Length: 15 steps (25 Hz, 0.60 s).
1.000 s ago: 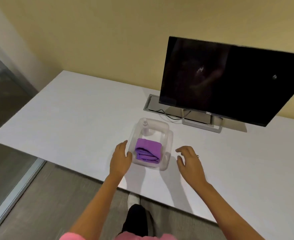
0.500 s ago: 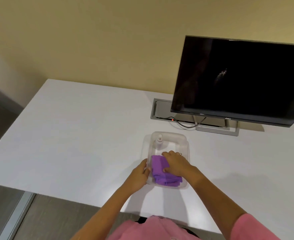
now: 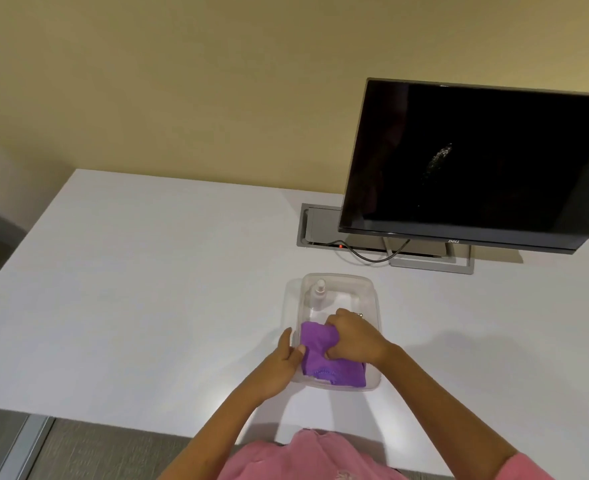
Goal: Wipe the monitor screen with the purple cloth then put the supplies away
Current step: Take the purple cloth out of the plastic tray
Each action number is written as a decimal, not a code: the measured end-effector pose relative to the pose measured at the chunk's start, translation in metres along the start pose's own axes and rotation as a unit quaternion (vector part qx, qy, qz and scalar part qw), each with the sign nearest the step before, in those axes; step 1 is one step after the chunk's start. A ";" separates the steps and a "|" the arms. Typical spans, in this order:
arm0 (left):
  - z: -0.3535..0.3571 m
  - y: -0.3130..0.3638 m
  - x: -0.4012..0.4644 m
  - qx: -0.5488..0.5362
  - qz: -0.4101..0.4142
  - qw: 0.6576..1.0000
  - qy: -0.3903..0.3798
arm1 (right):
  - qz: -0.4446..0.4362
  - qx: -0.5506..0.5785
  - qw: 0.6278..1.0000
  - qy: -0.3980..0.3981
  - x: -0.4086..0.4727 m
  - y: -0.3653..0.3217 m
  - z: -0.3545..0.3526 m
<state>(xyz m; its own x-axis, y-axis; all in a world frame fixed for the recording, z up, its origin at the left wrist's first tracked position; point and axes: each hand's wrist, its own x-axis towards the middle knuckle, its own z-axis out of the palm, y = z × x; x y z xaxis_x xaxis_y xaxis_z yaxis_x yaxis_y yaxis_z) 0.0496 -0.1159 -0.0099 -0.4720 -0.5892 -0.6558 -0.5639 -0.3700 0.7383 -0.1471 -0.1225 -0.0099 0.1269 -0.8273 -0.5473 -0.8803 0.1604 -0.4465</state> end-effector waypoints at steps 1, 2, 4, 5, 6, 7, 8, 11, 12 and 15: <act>-0.003 0.000 0.000 -0.008 -0.011 1.000 0.007 | 0.005 0.035 0.999 -0.005 -0.006 -0.001 -0.007; -0.007 0.001 -0.001 -0.017 -0.009 0.999 0.031 | 0.016 0.088 0.996 -0.006 -0.013 -0.001 -0.015; -0.013 0.006 -0.005 -0.021 0.010 0.994 0.110 | 0.050 0.249 0.967 -0.001 -0.030 -0.002 -0.029; -0.016 0.010 -0.008 -0.028 0.024 0.989 0.144 | 0.064 0.336 0.939 0.010 -0.039 -0.003 -0.035; -0.018 0.015 -0.012 -0.045 0.039 0.985 0.160 | 0.074 0.408 0.910 0.030 -0.048 -0.005 -0.040; -0.019 0.020 -0.016 -0.075 0.050 0.984 0.157 | 0.082 0.460 0.882 0.053 -0.055 -0.006 -0.043; -0.018 0.026 -0.020 -0.111 0.055 0.982 0.142 | 0.087 0.503 0.857 0.074 -0.061 -0.007 -0.044; -0.010 0.041 -0.026 -0.244 0.047 0.967 0.051 | 0.081 0.614 0.778 0.104 -0.072 -0.009 -0.038; -0.005 0.046 -0.026 -0.289 0.048 0.956 0.004 | 0.075 0.640 0.757 0.105 -0.074 -0.011 -0.034; 0.007 0.054 -0.021 -0.334 0.065 0.938 -0.070 | 0.078 0.649 0.744 0.137 -0.075 -0.020 -0.021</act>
<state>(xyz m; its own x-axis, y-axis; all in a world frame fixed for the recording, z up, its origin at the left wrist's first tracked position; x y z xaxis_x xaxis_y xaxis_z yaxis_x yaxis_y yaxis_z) 0.0244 -0.1183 0.0429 -0.6175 -0.5786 -0.5328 0.0334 -0.6960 0.7172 -0.1488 -0.0749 0.0547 -0.1840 -0.7945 -0.5787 0.3318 0.5040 -0.7974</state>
